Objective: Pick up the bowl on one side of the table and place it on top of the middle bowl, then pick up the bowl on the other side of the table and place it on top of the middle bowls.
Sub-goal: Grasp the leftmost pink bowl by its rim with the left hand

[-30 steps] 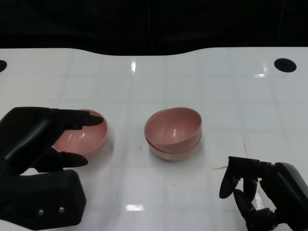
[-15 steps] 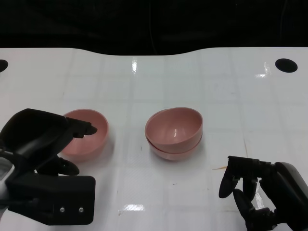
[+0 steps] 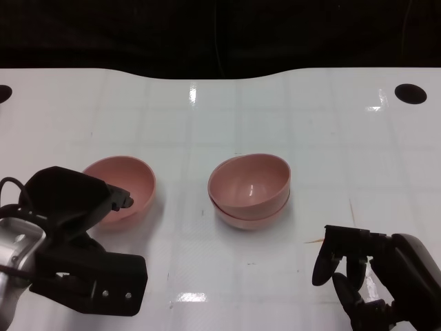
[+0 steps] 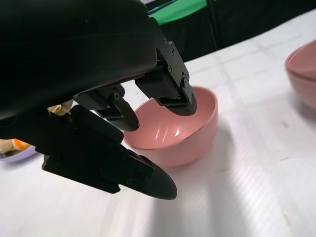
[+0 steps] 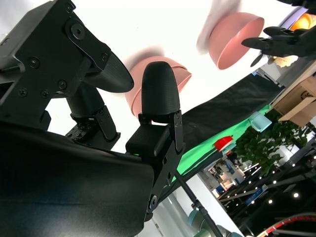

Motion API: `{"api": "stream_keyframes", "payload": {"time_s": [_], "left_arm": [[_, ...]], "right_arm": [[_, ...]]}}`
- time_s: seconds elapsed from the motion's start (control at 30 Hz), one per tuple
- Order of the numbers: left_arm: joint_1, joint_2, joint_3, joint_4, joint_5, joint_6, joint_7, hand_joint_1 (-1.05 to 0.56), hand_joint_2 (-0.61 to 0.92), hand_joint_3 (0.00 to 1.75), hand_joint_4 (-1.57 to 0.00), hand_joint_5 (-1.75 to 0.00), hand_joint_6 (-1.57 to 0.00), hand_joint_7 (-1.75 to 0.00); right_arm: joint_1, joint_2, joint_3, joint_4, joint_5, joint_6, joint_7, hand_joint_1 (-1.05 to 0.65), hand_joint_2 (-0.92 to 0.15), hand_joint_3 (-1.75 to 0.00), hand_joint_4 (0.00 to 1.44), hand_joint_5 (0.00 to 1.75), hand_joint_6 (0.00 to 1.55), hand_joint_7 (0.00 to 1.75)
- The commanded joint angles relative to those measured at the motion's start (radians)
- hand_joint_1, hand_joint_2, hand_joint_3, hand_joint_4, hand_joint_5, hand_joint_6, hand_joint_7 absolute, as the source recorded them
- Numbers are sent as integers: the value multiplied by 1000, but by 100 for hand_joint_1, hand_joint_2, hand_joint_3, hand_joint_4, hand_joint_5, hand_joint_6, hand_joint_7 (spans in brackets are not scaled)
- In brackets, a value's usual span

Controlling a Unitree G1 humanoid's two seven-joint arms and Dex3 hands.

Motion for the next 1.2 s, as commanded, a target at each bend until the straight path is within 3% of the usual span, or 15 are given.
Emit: {"api": "stream_keyframes", "payload": {"time_s": [0.03, 0.23, 0.5, 0.7, 0.73, 0.77, 0.8, 0.83, 0.93, 0.97, 1.03, 1.13, 1.2], "left_arm": [[-36, 6, -33, 78, 12, -34, 50, -57, 88, 1, -79, -8, -67, -1], [-92, -3, -81, 204, 23, -78, 132, -46, 90, 1, -86, -9, -70, -1], [-200, -53, -157, 378, 64, -51, 158, -46, 92, 3, -80, -4, -63, 0], [-265, -77, -210, 542, 63, -99, 259, -41, 92, 2, -102, -15, -69, -2], [-276, -82, -217, 573, 58, -113, 276, -35, 92, 7, -89, -69, -77, -2], [-286, -88, -223, 606, 55, -126, 300, -32, 92, 9, -79, -100, -81, -2], [-295, -92, -229, 634, 53, -137, 322, -30, 92, 10, -75, -117, -86, -3], [-304, -96, -234, 655, 51, -144, 336, -29, 92, 11, -74, -126, -90, -5], [-331, -108, -247, 703, 42, -155, 346, -30, 92, 9, -75, -132, -109, -11], [-338, -111, -251, 715, 40, -158, 353, -31, 92, 5, -73, -143, -114, -11], [-350, -117, -256, 743, 33, -175, 386, -33, 89, 2, -72, -164, -117, -10], [-362, -127, -259, 766, 21, -169, 386, -32, 91, 2, -81, -174, -123, -14], [-365, -129, -262, 773, 22, -163, 399, -30, 92, 3, -83, -174, -102, -61]], "right_arm": [[6, -4, -2, -11, -1, -2, 4, -8, -14, -166, 89, 175, 80, 144], [7, -3, -1, -14, 3, 3, 11, -8, -14, -166, 89, 175, 81, 144], [10, -5, -4, -19, 1, 6, 16, -9, -15, -165, 89, 175, 81, 144], [16, -5, -4, -23, 0, 3, 17, -8, -15, -165, 89, 175, 81, 144], [17, -5, -4, -27, -2, 6, 18, -7, -14, -165, 89, 175, 81, 143], [18, -5, -4, -28, -1, 8, 19, -7, -14, -165, 89, 175, 81, 143], [18, -4, -4, -29, -1, 10, 20, -7, -14, -165, 89, 175, 81, 143], [19, -3, -4, -30, -1, 12, 21, -7, -14, -165, 89, 175, 81, 143], [20, -4, -4, -33, 1, 12, 23, -7, -15, -165, 89, 175, 81, 142], [19, -4, -5, -33, 1, 12, 23, -7, -15, -165, 89, 175, 81, 142], [19, -4, -5, -32, 0, 11, 22, -7, -15, -165, 89, 175, 81, 142], [18, -3, -5, -29, -2, 9, 18, -7, -15, -165, 89, 175, 82, 142], [18, -3, -5, -29, -1, 8, 18, -7, -15, -165, 90, 175, 82, 142]]}}
